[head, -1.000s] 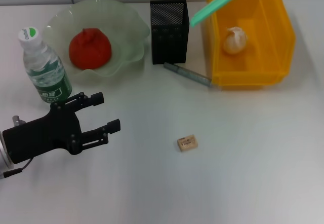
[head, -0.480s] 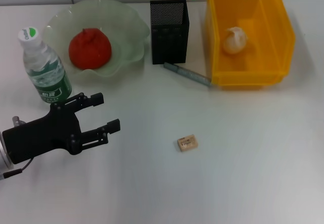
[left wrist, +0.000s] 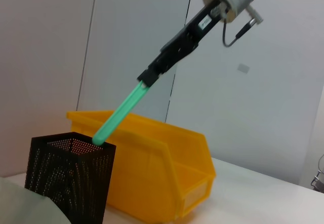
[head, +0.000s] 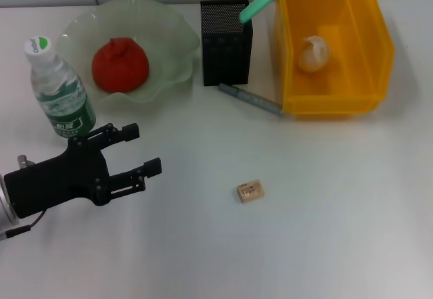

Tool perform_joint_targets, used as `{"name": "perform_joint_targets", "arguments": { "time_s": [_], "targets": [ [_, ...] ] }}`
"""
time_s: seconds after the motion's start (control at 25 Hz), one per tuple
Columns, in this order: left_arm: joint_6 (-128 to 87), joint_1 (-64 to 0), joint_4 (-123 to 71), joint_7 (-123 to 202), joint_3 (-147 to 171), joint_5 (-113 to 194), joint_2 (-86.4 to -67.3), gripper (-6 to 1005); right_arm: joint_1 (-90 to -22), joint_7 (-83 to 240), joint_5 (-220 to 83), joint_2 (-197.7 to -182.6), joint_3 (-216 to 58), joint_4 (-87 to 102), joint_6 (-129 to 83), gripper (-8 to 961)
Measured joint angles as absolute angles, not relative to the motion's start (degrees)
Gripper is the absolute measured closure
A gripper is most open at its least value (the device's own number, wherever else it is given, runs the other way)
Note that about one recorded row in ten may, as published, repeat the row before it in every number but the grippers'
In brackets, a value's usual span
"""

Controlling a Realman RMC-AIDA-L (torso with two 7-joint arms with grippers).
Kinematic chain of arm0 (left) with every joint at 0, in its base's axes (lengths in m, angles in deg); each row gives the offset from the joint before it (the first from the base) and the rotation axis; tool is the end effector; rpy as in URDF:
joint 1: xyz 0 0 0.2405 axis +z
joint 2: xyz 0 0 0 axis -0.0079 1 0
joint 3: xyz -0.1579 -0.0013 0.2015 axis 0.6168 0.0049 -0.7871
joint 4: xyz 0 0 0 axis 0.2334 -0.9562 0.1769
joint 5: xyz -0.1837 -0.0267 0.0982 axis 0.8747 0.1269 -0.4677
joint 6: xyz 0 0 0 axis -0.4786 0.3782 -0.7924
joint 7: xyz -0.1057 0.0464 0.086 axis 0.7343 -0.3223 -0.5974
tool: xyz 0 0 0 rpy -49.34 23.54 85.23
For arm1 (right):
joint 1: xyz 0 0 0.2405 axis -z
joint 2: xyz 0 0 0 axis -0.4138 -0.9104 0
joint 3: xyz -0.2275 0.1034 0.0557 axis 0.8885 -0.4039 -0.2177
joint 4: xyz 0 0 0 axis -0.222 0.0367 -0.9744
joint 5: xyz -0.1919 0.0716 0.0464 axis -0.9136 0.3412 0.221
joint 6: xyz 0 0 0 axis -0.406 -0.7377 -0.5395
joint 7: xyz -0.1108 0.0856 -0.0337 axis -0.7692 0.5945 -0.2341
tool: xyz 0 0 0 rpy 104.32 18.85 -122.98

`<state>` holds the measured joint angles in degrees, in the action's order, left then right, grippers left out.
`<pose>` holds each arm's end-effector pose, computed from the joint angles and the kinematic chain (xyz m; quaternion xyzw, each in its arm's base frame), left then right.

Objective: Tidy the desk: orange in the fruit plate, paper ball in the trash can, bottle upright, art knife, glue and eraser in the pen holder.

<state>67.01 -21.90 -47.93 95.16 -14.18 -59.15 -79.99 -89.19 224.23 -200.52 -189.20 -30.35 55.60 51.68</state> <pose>-0.3093 0.2609 -0.0127 -0.9085 -0.1944 -0.3249 0.1769 0.0750 0.4654 0.0516 -0.9094 0.3557 -0.0373 0.2125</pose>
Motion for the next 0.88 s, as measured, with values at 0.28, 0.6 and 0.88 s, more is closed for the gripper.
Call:
{"name": "perform_joint_targets", "arguments": {
  "time_s": [0.28,0.6,0.88],
  "targets": [
    [67.0,-21.9,-47.9,95.2,-14.1,-59.1,-80.05,198,-90.0,224.1,-200.5,-191.1,-25.4,51.1,44.0,785],
    [67.0,-21.6,-47.8,95.1,-14.1,-59.1,-80.04,198,-90.8,224.0,-200.7,-193.0,-21.7,50.4,41.4,749],
    [67.2,-21.4,-47.8,95.0,-14.2,-59.2,-80.03,198,-90.4,224.0,-203.1,-194.4,-21.2,51.2,39.1,625]
  ]
}}
